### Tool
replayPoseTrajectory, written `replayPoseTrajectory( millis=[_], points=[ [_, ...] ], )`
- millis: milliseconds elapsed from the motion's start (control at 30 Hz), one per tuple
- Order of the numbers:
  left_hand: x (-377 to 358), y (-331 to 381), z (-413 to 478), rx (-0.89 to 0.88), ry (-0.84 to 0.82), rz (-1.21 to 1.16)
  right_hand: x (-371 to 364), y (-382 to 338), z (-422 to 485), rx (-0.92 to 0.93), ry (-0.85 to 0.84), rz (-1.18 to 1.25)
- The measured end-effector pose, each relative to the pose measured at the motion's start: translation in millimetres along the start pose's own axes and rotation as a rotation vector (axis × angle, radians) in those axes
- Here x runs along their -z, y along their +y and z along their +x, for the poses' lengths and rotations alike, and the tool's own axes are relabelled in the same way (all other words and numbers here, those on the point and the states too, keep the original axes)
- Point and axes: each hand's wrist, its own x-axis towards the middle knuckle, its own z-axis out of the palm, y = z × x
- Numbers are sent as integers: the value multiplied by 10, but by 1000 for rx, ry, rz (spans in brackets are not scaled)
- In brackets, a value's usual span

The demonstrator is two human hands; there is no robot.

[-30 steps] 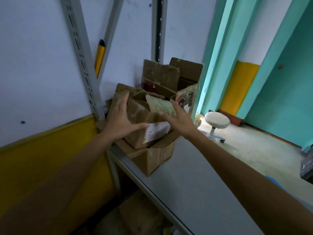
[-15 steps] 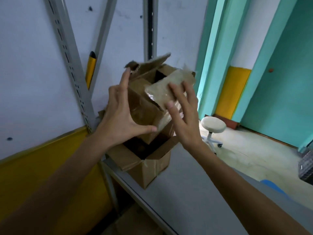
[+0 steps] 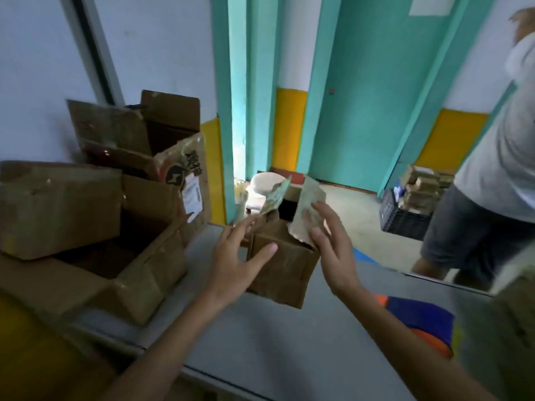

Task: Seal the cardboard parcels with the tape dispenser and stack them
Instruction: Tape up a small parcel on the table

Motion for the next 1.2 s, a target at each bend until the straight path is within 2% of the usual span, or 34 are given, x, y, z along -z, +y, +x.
replayPoseTrajectory(
  millis=[100, 200, 300, 367, 433, 533, 567, 667, 767, 867, 1033, 1200],
  points=[
    [-510, -407, -252, 236, -147, -3, 84, 625, -632, -143, -131, -205],
    [-796, -647, -361, 401, -224, 67, 145, 865, -1031, -151, -205, -313],
    [-881, -594, -317, 445, -209, 354, 140, 892, -954, -198, -243, -340],
    [-892, -541, -261, 384, -170, 533, 218, 892, -883, -219, -299, -313],
    [-878, -524, -248, 267, -152, 606, 454, 940, -813, -248, -285, -321],
    [-910, -521, -309, -11, -83, 550, 1027, 1165, -654, -370, -235, -624],
    [-933, -490, -331, -45, -70, 534, 1229, 1253, -588, -450, -259, -749],
    [-1083, -367, -332, 100, -179, 643, 1725, 1494, -499, -696, -426, -1008],
    [-1276, -276, -317, 200, -364, 889, 1937, 1621, -503, -848, -669, -996],
    [-1359, -281, -350, 86, -396, 913, 1932, 1637, -422, -864, -751, -963],
    [-1196, -417, -240, 9, -468, 710, 1982, 1643, -361, -926, -808, -870],
    [-1013, -414, -173, -57, -605, 727, 2086, 1287, -30, -703, -951, -951]
  ],
)
